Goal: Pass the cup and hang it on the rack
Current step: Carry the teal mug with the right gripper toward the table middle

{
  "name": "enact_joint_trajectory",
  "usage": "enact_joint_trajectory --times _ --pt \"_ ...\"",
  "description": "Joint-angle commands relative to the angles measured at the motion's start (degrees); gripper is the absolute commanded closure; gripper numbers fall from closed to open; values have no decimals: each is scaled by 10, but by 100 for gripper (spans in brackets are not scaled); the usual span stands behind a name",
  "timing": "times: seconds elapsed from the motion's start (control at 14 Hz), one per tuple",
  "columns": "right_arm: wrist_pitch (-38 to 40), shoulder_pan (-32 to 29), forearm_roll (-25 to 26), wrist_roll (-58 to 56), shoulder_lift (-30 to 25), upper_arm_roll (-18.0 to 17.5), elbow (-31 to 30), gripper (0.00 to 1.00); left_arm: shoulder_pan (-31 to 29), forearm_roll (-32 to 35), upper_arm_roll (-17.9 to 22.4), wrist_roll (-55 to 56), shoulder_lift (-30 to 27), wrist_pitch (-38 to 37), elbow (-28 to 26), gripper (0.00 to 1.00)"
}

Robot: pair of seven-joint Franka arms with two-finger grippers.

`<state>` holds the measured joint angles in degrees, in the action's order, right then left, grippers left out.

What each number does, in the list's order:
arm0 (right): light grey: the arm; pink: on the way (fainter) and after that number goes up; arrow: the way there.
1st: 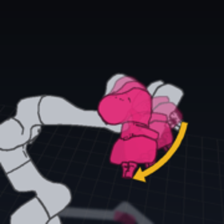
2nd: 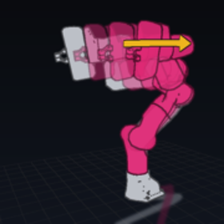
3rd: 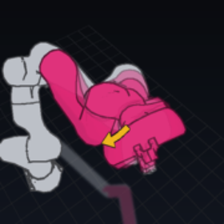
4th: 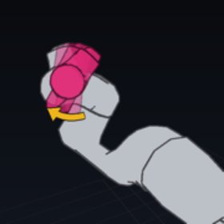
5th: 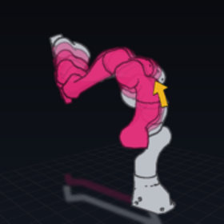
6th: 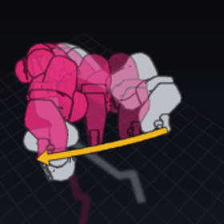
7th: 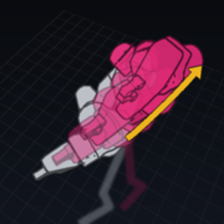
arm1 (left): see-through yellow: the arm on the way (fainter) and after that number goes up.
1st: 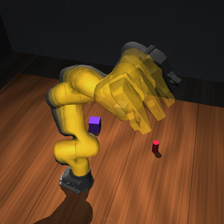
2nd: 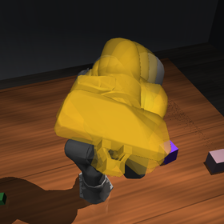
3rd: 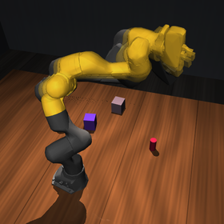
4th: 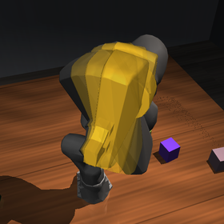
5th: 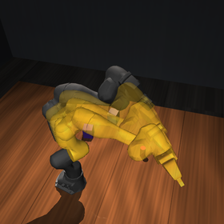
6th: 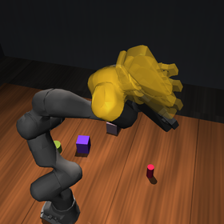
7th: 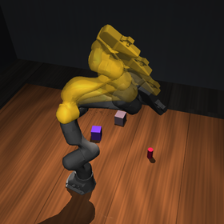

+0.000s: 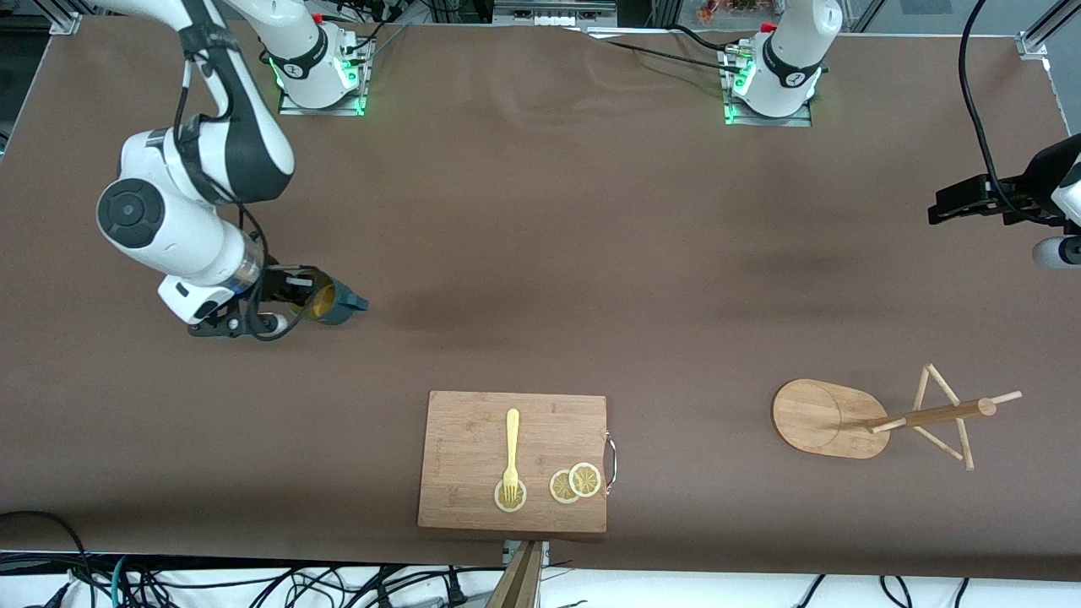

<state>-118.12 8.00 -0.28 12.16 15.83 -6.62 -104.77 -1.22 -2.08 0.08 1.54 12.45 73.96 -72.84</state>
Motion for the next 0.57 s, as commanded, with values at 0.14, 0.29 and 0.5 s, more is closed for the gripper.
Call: enact_joint_trajectory --times 0.14,0.29,0.5 --pt "23 104 0 204 31 -2 76 100 3 10 0 0 10 -5 20 0" --pt "22 148 -2 256 55 -2 99 100 2 9 1 0 17 -5 22 0" --pt "22 235 5 301 117 1 156 100 2 9 5 0 27 -5 33 0"
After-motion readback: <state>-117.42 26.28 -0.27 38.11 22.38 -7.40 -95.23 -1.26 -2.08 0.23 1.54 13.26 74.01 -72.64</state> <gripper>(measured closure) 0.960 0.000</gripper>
